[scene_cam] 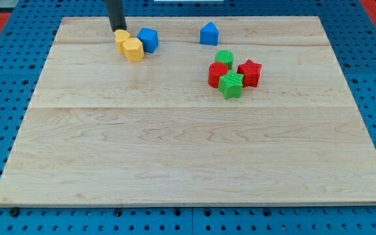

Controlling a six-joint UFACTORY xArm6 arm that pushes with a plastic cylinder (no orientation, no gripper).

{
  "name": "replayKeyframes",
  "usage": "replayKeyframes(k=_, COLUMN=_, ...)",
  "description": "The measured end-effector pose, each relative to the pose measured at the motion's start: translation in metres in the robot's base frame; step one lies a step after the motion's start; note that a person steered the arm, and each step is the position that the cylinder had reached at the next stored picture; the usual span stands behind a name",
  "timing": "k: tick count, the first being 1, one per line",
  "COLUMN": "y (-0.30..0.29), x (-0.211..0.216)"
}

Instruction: Slide the blue cube to the blue triangle

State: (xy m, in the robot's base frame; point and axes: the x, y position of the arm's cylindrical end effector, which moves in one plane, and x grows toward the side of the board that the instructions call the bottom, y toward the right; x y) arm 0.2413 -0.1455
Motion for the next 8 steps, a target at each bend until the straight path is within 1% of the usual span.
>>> replayKeyframes(k=1, y=0.003, x=0.011)
replayKeyframes(k=2, y=0.005, x=0.011)
replayKeyframes(k=3, y=0.045, x=0.015)
replayKeyframes(k=4, y=0.073, x=0.015)
replayKeyframes(k=5, y=0.073, x=0.015)
replayKeyframes(k=7, y=0.073, x=0.032)
replayKeyframes(k=8, y=0.073, x=0.034)
